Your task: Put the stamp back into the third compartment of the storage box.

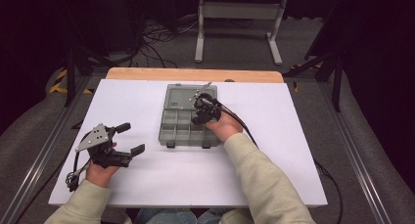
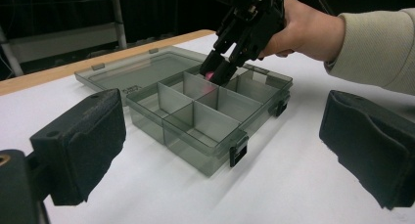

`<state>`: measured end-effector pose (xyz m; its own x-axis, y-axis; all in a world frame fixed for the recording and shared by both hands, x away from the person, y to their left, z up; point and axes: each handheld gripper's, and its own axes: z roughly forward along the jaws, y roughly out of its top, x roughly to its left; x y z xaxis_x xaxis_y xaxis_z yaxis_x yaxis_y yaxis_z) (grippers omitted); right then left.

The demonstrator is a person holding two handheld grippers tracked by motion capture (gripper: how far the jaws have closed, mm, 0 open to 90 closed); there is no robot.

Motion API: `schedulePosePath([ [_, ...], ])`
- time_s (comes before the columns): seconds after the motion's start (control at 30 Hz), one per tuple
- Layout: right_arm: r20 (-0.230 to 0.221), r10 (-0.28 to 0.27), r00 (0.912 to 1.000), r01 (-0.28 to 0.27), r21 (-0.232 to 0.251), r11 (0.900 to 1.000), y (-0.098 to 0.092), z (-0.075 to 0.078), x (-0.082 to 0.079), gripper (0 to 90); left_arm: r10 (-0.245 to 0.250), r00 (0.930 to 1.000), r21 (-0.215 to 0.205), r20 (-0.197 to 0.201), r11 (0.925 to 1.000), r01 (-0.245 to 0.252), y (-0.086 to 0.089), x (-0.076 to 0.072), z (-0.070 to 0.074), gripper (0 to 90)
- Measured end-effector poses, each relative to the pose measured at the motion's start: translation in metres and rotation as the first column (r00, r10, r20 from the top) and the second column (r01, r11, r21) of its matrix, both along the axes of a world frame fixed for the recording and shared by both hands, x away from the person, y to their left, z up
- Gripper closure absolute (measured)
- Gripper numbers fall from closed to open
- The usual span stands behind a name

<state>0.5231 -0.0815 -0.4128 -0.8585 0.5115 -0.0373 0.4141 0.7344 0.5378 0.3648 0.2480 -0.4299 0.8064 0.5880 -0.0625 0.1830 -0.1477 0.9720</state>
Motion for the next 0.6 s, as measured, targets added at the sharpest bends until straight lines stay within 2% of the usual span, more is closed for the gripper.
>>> schedulePosePath([
  [0.07,0.006,-0.001,1.0000,0.001,0.004,1.000,-0.001,0.002,-0.001,56.7,-0.006,1.0000,-0.001,-0.004,1.0000,0.006,0.000,0.001,0.000,3.6],
  [0.17,0.016,0.007,0.9999,-0.007,0.020,1.000,-0.004,0.006,-0.003,59.7,-0.013,0.9992,-0.007,-0.038,0.9999,0.013,0.000,0.003,0.001,2.8],
  [0.23,0.027,0.018,0.9995,-0.019,0.037,0.999,-0.006,0.011,-0.006,68.7,-0.014,0.9988,-0.013,-0.047,0.9998,0.014,0.000,0.004,0.002,2.1],
  [0.3,0.047,0.029,0.9985,-0.032,0.057,0.998,-0.008,0.016,-0.009,81.0,0.005,0.9989,-0.011,-0.048,0.9999,-0.006,0.002,0.004,0.005,3.6],
  [0.33,0.047,0.029,0.9985,-0.032,0.057,0.998,-0.008,0.016,-0.009,81.0,0.005,0.9989,-0.011,-0.048,0.9999,-0.006,0.002,0.004,0.005,4.5],
  [0.37,0.064,0.042,0.9970,-0.047,0.080,0.996,-0.010,0.022,-0.012,89.9,0.016,0.9989,-0.008,-0.045,0.9998,-0.016,0.003,0.005,0.007,6.5],
  [0.47,0.069,0.043,0.9967,-0.049,0.096,0.994,-0.012,0.028,-0.015,90.0,0.020,0.9987,-0.011,-0.047,0.9997,-0.020,0.004,0.007,0.009,10.7],
  [0.6,0.088,0.035,0.9955,-0.045,0.124,0.991,-0.017,0.040,-0.019,90.0,0.042,0.9976,0.010,-0.055,0.9991,-0.042,0.002,0.014,0.016,17.9],
])
